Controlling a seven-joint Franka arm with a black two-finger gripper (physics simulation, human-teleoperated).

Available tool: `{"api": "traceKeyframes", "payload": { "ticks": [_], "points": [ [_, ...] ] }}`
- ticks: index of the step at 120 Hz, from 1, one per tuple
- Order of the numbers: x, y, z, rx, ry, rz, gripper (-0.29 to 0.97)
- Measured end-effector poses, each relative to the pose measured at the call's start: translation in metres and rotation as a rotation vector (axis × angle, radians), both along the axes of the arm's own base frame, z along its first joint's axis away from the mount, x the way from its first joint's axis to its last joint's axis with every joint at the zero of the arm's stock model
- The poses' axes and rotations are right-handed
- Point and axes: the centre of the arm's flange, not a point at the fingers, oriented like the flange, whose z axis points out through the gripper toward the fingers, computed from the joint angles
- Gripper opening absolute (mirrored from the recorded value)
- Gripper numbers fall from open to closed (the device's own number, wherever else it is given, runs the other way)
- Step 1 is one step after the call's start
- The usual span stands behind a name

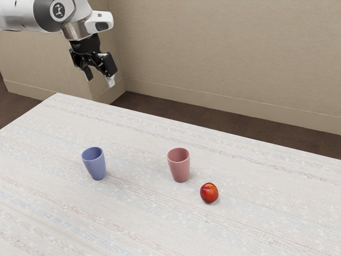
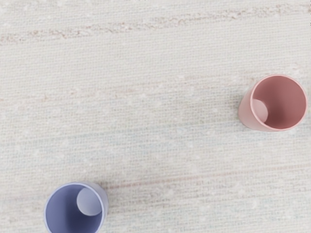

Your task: Place the left cup onto the right cup

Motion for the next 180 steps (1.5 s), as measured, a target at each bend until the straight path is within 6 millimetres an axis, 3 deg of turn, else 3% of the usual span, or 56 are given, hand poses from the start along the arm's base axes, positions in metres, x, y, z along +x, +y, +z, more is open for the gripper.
{"api": "traceKeyframes", "payload": {
  "ticks": [38,56,79,102,122,130,180],
  "points": [
    [0.000,-0.007,0.002,0.002,-0.005,-0.031,0.68],
    [-0.010,-0.009,-0.011,-0.005,0.025,-0.040,0.68],
    [-0.024,-0.002,-0.047,-0.014,0.097,-0.032,0.68],
    [-0.021,0.037,-0.102,-0.011,0.174,0.041,0.68],
    [-0.042,0.067,-0.145,-0.021,0.201,0.114,0.68],
    [-0.047,0.074,-0.153,-0.021,0.186,0.134,0.68],
    [-0.015,0.036,-0.217,0.012,0.172,0.096,0.68]
  ]
}}
